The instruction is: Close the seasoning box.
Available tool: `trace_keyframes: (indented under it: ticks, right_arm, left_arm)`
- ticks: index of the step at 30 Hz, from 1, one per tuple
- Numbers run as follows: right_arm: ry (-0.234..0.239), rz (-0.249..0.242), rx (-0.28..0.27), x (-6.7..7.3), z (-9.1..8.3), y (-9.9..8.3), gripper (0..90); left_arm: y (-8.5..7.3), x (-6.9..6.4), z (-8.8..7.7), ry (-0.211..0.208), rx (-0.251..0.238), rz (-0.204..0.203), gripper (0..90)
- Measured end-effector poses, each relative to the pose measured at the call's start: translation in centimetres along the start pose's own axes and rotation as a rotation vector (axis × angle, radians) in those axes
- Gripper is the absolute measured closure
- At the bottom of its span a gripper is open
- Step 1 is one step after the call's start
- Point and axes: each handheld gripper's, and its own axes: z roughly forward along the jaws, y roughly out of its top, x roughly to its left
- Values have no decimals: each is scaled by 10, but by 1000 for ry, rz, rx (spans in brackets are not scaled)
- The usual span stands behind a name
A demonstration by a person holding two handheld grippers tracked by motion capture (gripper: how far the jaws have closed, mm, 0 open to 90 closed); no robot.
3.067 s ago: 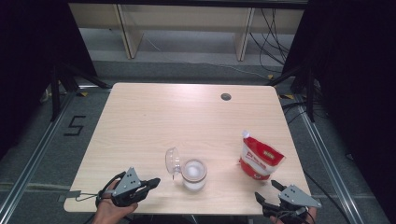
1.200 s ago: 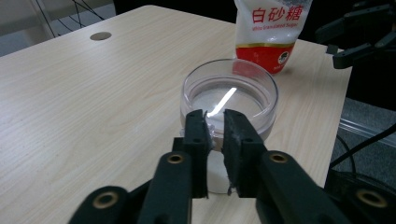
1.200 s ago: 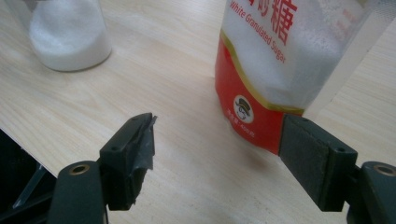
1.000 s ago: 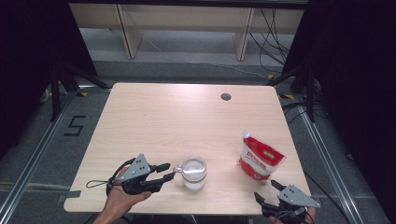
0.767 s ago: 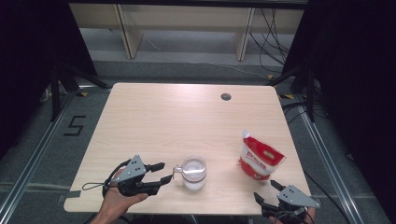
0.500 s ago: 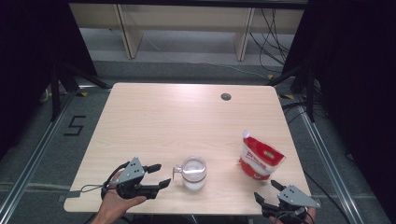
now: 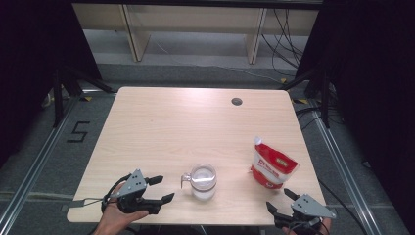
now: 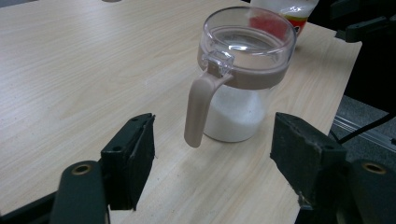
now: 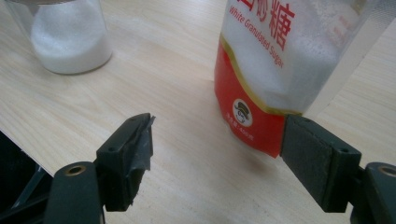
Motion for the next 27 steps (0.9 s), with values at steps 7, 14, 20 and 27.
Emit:
trace_keyframes:
  ticks: [7,14,20,27]
  right_arm:
    - [12,-1,-2,0,1,0,261]
    - [2,-6,2,0,0,0,260]
    - [3,-5,0,0,0,0,257]
    - [5,-6,5,0,0,0,253]
  left_arm:
    - [-5,1,-3,-11,4,27,275]
    - [-11,-2,-4,-2,25,14,235]
    - [-16,-2,-4,-8,31,17,200]
    - [-25,-6,-2,-16,58,36,169]
